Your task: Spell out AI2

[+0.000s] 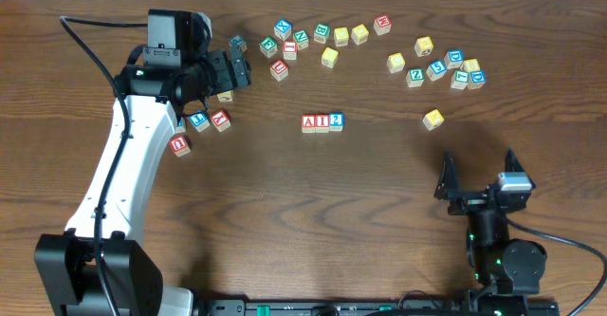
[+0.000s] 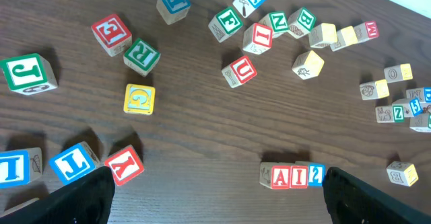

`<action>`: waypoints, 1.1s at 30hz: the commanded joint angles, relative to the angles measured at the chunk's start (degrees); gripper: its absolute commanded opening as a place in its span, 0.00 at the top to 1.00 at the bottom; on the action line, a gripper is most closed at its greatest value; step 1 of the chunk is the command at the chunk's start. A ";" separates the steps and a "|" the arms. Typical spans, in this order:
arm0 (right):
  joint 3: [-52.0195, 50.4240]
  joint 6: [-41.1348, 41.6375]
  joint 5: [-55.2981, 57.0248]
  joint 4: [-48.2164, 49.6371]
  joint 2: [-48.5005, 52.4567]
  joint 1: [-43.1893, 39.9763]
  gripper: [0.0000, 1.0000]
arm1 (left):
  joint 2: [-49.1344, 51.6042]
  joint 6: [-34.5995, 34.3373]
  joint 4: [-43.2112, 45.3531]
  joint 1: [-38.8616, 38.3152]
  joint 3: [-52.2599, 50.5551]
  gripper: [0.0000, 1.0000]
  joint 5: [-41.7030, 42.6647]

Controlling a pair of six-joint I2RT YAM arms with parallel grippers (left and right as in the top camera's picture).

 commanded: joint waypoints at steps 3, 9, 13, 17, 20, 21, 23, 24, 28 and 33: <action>-3.82 -0.66 -0.57 -1.73 -4.63 0.22 0.01 | 0.33 -0.09 -0.15 0.20 0.57 0.02 -0.37; -3.82 -0.61 -2.03 -12.22 -9.60 1.07 0.01 | 0.33 -0.09 -0.15 0.20 0.57 0.02 -0.37; -3.82 0.02 -2.40 -14.03 -10.27 1.18 0.01 | 0.33 -0.09 -0.15 0.20 0.57 0.03 -0.37; -3.82 0.00 -2.25 -14.03 -10.23 1.16 0.01 | 0.33 -0.09 -0.15 0.20 0.57 0.02 -0.37; -3.82 0.00 -2.25 -14.03 -10.23 1.16 0.01 | 0.33 -0.09 -0.15 0.20 0.57 0.02 -0.37; -3.82 0.00 -2.25 -14.03 -10.21 1.16 0.01 | 0.33 -0.09 -0.15 0.20 0.57 0.02 -0.37; -3.82 0.00 -2.25 -14.03 -10.19 1.16 0.01 | 0.33 -0.09 -0.15 0.20 0.57 0.02 -0.37; -3.82 0.00 -2.25 -14.03 -10.19 1.16 0.01 | 0.33 -0.09 -0.15 0.20 0.57 0.02 -0.37; -3.82 0.00 -2.25 -14.03 -10.19 1.16 0.01 | 0.33 -0.09 -0.15 0.20 0.57 0.02 -0.37; -3.82 0.00 -2.25 -14.03 -10.19 1.16 0.01 | 0.33 -0.09 -0.15 0.20 0.57 0.02 -0.37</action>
